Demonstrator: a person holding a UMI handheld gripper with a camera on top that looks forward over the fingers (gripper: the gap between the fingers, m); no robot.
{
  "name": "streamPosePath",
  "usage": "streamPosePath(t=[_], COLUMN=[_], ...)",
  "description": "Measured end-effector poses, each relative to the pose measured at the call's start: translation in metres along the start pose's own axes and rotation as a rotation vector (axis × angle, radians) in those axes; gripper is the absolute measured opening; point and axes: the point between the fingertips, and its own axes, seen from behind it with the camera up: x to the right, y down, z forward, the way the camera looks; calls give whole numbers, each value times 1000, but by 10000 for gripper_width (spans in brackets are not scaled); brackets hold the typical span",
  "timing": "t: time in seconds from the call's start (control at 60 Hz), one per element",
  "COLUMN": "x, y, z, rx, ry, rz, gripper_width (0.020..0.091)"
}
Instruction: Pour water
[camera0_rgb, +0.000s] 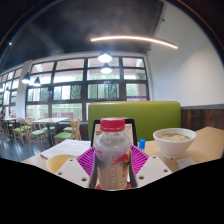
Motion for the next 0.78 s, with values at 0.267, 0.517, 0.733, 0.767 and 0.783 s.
streamPosePath(t=[0.267, 0.517, 0.733, 0.767, 0.783], x=[2, -40, -94, -99, -102], y=[-14, -66, -62, -62, -62], z=[-55, -205, -315, -328, -334], rx=[-118, -86, -107, -101, -98], ry=[77, 146, 99, 100, 100], rz=[-5, -145, -80, -64, -57], gripper_width=[820, 824, 822, 822, 822])
